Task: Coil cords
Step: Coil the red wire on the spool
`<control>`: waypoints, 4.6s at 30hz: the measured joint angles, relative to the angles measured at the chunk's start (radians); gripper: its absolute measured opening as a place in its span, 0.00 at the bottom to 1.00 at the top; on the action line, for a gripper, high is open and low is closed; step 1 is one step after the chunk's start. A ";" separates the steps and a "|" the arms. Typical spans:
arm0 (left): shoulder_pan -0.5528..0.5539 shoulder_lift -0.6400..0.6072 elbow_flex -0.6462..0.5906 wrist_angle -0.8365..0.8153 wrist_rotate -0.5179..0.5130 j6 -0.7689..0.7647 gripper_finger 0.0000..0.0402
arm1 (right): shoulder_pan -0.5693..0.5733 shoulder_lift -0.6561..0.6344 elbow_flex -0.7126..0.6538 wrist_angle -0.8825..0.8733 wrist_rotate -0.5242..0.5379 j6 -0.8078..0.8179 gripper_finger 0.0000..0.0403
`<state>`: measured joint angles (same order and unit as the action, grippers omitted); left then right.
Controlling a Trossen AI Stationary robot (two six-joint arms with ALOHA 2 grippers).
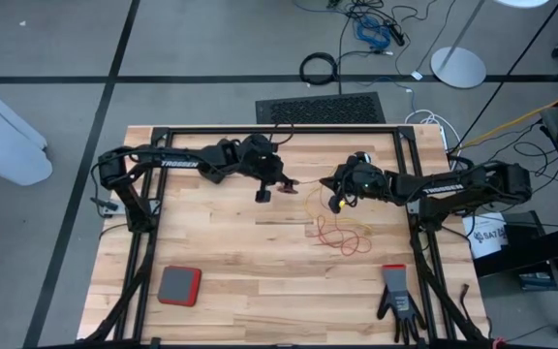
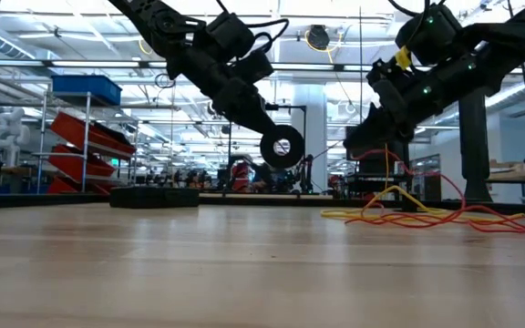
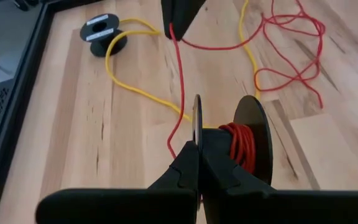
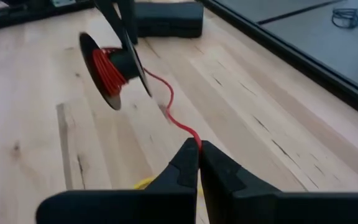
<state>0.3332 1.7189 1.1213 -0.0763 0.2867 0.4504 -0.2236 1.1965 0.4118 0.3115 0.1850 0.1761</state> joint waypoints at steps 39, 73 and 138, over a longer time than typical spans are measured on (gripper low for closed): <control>0.014 -0.037 -0.003 0.072 -0.054 0.010 0.00 | 0.017 0.000 0.000 -0.138 -0.023 0.022 0.00; -0.024 0.080 -0.003 0.000 -0.285 0.112 0.00 | 0.025 0.001 -0.001 0.196 -0.059 0.045 0.00; -0.071 0.157 0.000 0.292 -0.297 -0.018 0.00 | 0.141 0.373 0.089 0.576 0.083 -0.223 0.00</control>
<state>0.2625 1.8763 1.1210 0.2154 -0.0102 0.4323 -0.0826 1.5696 0.5011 0.8875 0.2676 -0.0474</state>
